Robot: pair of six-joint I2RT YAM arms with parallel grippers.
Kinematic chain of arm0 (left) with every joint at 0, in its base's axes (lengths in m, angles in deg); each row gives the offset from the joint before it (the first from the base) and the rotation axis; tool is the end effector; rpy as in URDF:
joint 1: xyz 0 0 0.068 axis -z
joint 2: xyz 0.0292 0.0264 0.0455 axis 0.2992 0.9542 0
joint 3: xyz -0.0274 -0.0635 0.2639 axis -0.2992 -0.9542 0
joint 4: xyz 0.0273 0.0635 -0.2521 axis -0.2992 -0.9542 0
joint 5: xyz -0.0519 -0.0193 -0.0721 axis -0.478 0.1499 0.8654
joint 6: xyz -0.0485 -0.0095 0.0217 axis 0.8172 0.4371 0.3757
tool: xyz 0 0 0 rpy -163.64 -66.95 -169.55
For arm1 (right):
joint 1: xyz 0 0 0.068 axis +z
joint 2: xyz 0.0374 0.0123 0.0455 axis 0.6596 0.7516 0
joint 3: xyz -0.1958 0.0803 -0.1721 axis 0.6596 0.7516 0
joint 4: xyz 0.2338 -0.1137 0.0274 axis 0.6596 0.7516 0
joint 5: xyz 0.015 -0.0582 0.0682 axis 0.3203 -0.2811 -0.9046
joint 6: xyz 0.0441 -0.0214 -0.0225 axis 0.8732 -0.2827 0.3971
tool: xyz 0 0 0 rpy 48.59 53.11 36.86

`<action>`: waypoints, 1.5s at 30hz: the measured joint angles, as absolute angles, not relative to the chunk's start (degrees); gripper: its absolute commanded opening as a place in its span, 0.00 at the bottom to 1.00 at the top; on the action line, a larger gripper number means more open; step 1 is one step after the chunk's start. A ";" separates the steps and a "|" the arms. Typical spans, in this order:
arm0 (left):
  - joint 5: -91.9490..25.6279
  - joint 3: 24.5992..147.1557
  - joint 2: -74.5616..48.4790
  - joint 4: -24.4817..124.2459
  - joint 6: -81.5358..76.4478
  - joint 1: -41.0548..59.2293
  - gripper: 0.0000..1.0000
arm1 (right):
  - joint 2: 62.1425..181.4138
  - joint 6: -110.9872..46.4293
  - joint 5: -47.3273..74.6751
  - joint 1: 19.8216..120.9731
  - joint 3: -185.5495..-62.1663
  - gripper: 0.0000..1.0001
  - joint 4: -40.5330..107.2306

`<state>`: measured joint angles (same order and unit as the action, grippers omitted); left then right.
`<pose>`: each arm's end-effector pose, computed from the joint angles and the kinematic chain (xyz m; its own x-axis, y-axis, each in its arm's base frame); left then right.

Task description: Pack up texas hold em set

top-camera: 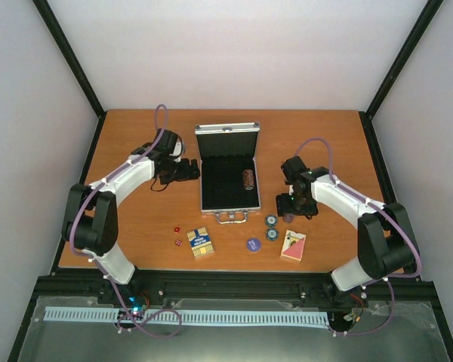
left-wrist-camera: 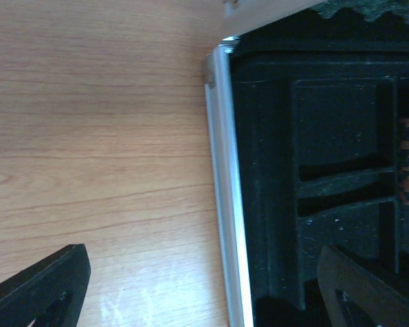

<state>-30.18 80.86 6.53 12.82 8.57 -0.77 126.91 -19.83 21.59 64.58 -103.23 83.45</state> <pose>0.3212 -0.1033 0.2183 -0.9274 -0.1177 -0.3551 0.0092 0.9417 -0.3364 0.2376 0.1023 0.1928 -0.9887 -0.0668 -0.1346 -0.0730 0.9964 0.0419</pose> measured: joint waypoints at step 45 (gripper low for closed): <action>-26.57 85.50 16.52 14.96 10.08 0.87 0.87 | 127.92 -21.77 22.55 63.68 -105.92 0.03 83.32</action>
